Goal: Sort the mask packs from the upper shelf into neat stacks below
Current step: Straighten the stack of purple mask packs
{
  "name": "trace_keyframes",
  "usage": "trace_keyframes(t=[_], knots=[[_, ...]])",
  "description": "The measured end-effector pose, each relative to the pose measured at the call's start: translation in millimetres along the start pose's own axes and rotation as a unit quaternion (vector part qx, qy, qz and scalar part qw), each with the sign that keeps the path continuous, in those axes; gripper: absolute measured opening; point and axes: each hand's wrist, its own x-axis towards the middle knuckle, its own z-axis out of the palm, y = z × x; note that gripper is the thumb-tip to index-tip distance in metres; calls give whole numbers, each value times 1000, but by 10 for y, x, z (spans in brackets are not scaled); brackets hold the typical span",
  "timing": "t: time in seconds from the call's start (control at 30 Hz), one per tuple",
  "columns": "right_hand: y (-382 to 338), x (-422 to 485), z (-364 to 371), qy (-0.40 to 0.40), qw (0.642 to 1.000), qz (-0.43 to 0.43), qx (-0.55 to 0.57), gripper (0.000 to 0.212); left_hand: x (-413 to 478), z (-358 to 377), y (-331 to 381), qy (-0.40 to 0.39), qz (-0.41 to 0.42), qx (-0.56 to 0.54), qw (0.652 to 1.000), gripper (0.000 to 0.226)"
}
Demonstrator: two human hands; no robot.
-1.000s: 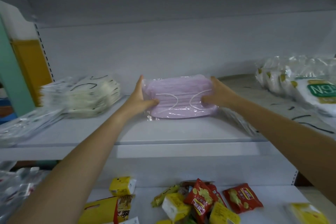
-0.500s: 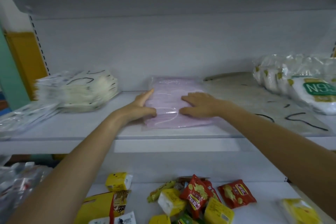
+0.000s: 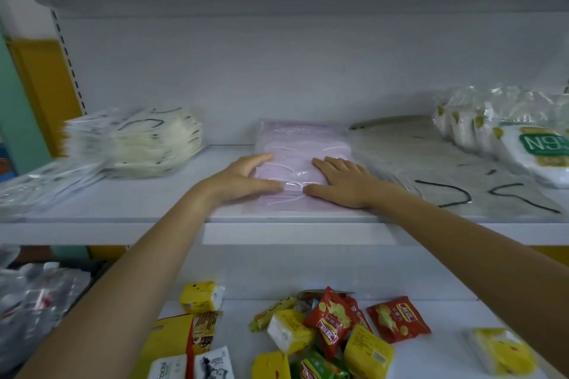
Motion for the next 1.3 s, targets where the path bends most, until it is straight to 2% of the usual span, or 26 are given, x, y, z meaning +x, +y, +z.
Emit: trace_keyframes(t=[0.07, 0.2, 0.37, 0.47, 0.57, 0.73, 0.8, 0.9, 1.03, 1.1, 1.17, 1.3], knots=[[4, 75, -1, -7, 1000, 8, 3, 75, 69, -10, 55, -41, -30, 84, 995, 91], [14, 231, 16, 1, 1000, 29, -2, 75, 200, -9, 175, -42, -64, 119, 990, 95], [53, 195, -91, -21, 999, 7, -44, 75, 216, 2, 81, 10, -30, 91, 995, 82], [53, 179, -168, -17, 1000, -4, -24, 73, 191, 5, 60, 50, -13, 144, 988, 93], [-21, 142, -108, -61, 997, -2, -42, 68, 219, 20, 10, 26, -6, 185, 982, 105], [-50, -17, -62, -42, 998, -22, -52, 71, 247, 17, -16, 34, 25, 200, 979, 98], [-51, -49, -57, -50, 997, -23, -59, 71, 213, 42, -5, 24, 34, 212, 976, 89], [-12, 12, -111, 13, 996, -52, -78, 73, 181, 63, 13, 5, 51, 243, 969, 79], [32, 135, -138, -23, 996, -47, -73, 79, 173, 58, 34, 32, 89, 282, 955, 68], [54, 158, -159, -2, 996, -57, -70, 77, 152, 54, 39, 47, 110, 306, 944, 60], [89, 191, -227, 24, 995, -66, -77, 79, 132, 55, 69, 35, 109, 332, 936, 73], [130, 290, -189, -31, 996, -66, -59, 80, 135, 82, 83, 41, 120, 389, 912, 98]])
